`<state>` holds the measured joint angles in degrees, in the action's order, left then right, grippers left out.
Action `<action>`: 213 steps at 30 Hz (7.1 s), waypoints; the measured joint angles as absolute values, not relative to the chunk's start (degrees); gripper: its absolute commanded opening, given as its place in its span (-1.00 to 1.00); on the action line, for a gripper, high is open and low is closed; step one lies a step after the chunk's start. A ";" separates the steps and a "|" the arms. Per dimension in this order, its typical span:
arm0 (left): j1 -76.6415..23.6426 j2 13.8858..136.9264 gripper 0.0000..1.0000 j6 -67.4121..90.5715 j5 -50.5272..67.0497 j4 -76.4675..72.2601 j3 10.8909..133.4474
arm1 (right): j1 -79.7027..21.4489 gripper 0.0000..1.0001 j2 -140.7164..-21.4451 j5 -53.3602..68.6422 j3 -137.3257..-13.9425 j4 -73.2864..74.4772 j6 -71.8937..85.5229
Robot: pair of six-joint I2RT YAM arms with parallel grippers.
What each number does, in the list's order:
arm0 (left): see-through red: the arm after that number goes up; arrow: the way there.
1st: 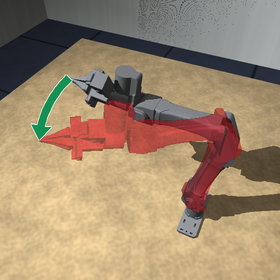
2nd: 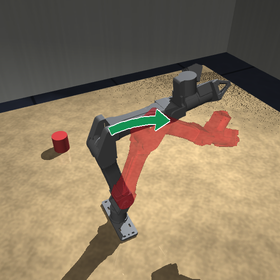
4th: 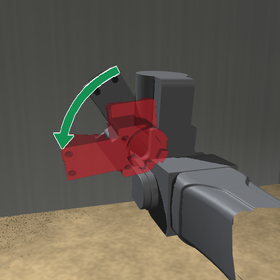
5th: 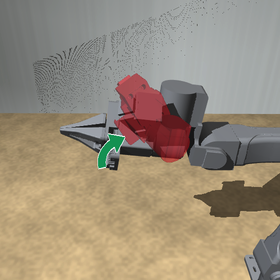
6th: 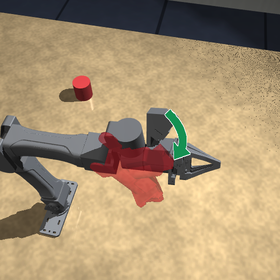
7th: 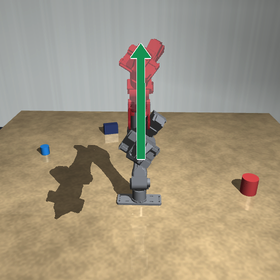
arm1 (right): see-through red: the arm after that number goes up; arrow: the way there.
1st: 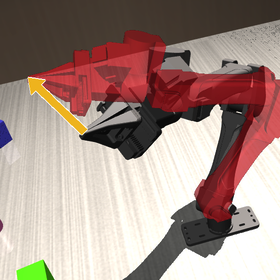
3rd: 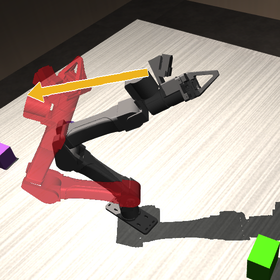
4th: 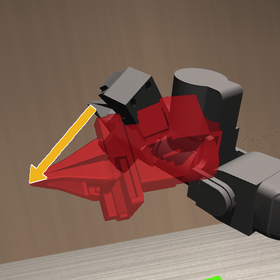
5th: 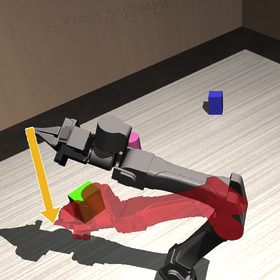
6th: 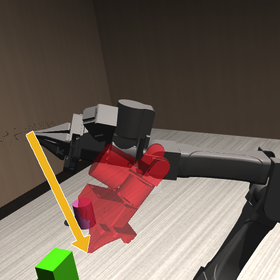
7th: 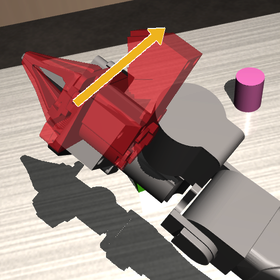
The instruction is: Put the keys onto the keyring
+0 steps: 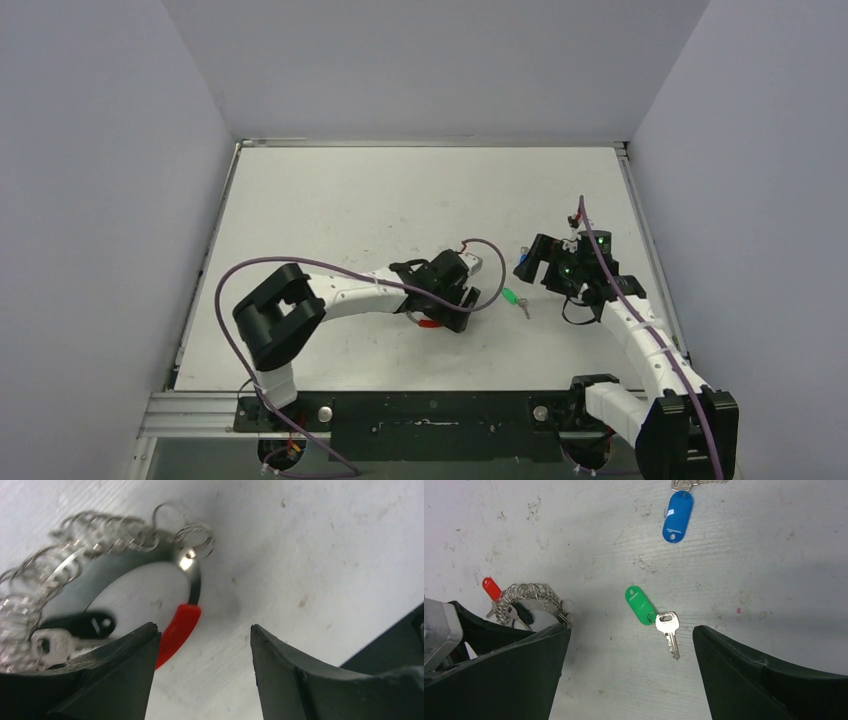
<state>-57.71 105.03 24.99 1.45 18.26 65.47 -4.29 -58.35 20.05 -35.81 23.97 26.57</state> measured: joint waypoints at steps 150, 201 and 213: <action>-56.55 71.77 -0.06 16.05 -4.23 -19.20 25.04 | -36.75 0.19 -82.70 18.28 -43.57 9.98 30.76; -42.26 62.63 -0.06 19.38 13.32 -37.17 10.68 | -42.13 -0.35 -79.50 32.77 -38.83 14.83 -48.25; -42.19 60.95 -0.06 19.38 13.19 -37.17 10.59 | -42.98 -0.43 -85.01 31.22 -43.20 17.43 -51.77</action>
<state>-42.19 60.95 19.38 13.19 -37.17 10.59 -42.98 -85.01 31.22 -43.20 17.43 -51.77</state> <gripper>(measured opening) 0.472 0.297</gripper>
